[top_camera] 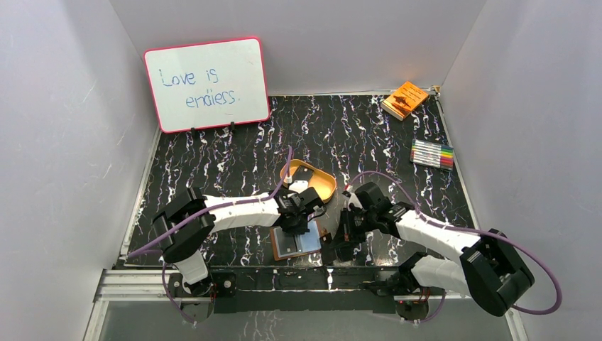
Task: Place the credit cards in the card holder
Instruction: Turn over the card slot in the card holder.
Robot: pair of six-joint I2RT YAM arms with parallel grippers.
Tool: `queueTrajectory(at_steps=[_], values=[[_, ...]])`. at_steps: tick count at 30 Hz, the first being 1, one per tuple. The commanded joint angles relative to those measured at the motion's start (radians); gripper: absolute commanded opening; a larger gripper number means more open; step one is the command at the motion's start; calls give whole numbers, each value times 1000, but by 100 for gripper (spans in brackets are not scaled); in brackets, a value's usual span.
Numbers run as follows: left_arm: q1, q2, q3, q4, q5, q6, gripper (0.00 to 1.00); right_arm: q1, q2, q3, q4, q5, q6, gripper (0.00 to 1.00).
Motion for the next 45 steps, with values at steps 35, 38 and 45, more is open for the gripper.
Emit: queueTrajectory(at_steps=[35, 38, 45], values=[[2, -123, 151, -230, -86, 40, 40, 91, 110, 87, 237, -54, 32, 0], [2, -169, 125, -230, -96, 7, 42, 107, 124, 98, 239, -44, 33, 0], [2, -242, 24, -149, -70, -33, 45, 132, 151, 126, 244, -29, 40, 0]])
